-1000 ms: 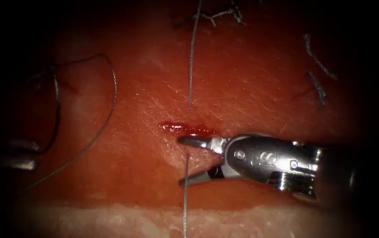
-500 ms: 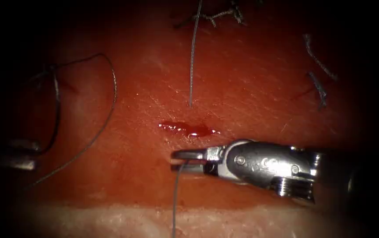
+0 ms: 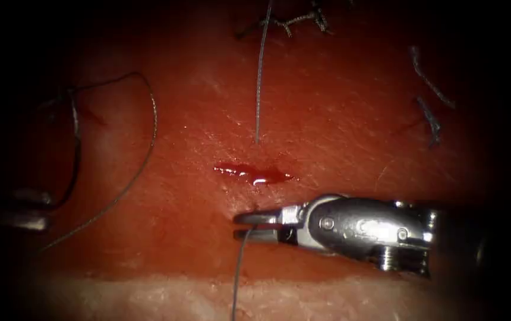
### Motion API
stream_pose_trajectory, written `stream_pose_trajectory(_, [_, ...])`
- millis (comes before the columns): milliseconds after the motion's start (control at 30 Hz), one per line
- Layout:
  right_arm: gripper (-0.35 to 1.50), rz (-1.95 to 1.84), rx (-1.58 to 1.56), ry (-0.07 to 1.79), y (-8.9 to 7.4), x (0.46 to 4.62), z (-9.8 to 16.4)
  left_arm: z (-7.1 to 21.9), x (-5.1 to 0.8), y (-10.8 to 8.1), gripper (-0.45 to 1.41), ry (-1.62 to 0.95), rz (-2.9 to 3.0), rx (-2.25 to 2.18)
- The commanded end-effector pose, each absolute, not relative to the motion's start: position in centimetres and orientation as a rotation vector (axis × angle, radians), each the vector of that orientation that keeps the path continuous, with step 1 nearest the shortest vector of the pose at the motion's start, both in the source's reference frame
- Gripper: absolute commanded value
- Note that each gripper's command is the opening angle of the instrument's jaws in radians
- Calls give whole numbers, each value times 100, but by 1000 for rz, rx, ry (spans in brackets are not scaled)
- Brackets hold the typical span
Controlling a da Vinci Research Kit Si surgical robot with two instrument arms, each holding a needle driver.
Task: Wound Closure
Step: Use the right hand to pull the suture through the cut.
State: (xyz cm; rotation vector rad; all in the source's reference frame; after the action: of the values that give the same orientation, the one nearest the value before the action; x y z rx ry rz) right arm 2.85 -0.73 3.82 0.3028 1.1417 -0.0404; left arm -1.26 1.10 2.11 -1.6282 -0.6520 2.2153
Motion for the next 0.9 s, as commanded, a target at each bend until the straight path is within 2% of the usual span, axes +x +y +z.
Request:
stream_pose_trajectory(33, [-35,-42,303,1141,-74,291,388,218,-131,112,-45,-651,2216,-1630])
stream_pose_trajectory(667, [-35,93,352,1149,-66,285,376,216,-132,111,-45,-654,2215,-1632])
stream_pose_trajectory(900, [-35,16,310,1163,-66,289,364,216,-131,111,-45,-655,2215,-1632])
